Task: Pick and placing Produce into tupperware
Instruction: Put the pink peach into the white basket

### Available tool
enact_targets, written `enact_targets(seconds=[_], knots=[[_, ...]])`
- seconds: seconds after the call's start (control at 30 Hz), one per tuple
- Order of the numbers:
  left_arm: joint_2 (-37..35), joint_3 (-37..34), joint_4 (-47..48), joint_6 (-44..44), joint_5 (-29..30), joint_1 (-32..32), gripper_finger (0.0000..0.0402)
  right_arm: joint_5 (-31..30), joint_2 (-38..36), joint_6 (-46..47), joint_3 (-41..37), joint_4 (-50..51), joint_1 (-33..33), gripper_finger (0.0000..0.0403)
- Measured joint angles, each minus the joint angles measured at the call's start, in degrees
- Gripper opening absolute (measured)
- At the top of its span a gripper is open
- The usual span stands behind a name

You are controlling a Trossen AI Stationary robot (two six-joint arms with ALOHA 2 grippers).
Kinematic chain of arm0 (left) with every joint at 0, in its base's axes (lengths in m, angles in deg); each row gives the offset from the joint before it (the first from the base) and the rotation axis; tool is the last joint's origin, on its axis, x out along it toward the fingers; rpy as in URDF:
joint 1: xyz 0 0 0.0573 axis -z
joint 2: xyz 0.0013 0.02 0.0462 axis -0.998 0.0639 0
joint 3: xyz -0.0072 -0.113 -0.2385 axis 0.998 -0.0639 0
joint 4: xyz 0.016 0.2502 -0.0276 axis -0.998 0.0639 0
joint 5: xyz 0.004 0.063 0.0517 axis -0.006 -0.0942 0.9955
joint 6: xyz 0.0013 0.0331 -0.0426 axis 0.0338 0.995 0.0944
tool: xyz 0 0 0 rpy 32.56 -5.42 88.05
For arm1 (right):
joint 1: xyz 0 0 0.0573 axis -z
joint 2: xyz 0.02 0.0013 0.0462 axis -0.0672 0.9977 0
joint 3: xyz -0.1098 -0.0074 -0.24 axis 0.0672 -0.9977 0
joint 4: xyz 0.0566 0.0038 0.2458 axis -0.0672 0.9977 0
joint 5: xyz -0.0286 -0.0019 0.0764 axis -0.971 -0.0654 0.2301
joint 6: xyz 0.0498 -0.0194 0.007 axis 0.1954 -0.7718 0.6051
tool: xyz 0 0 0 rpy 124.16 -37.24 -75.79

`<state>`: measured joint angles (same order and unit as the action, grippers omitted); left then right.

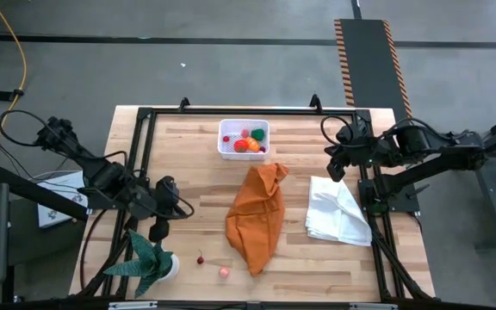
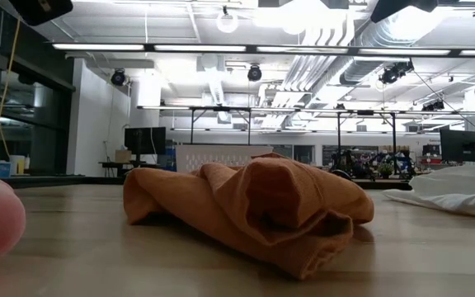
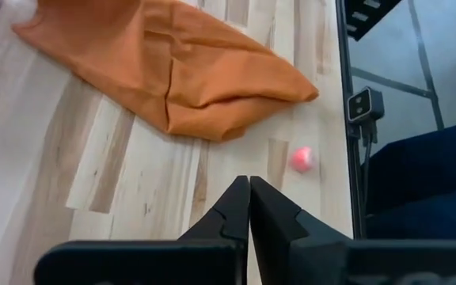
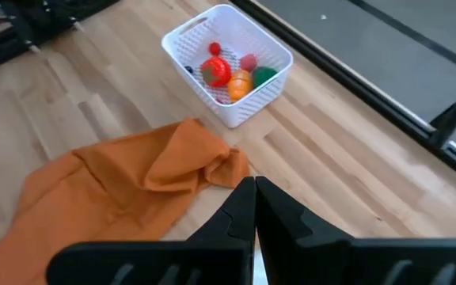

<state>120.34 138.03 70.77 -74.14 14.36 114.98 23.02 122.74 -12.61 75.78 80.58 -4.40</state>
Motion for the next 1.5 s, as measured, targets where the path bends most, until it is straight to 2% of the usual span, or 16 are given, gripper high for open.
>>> enact_targets(seconds=[0.2,0.5,0.73,0.93,1.2,1.5], knots=[[3.44,0.0,-1.8,-0.58,0.03,2.36,0.001,1.7,-0.02,0.11,0.0,-1.06,0.0,0.0],[10.9,0.01,-9.41,8.48,-0.74,2.49,0.005,1.68,0.0,-1.2,0.0,-1.46,0.0,0.0],[15.31,2.13,-12.61,13.95,-6.18,-0.59,0.0082,1.68,0.0,-2.12,0.0,-1.48,0.0,0.0],[17.82,6.28,-11.9,17.87,-10.5,-4.58,0.0068,1.69,0.02,-2.78,0.0,-1.68,0.0,0.0],[20.33,10.87,-8.99,19.56,-12.26,-7.49,0.0036,1.7,0.02,-4.4,0.0,-1.71,0.0,0.0],[23.56,15.11,-6.29,30.19,-16.73,-7.84,0.0036,1.68,-0.02,-6.91,0.0,-1.81,0.0,0.0]])
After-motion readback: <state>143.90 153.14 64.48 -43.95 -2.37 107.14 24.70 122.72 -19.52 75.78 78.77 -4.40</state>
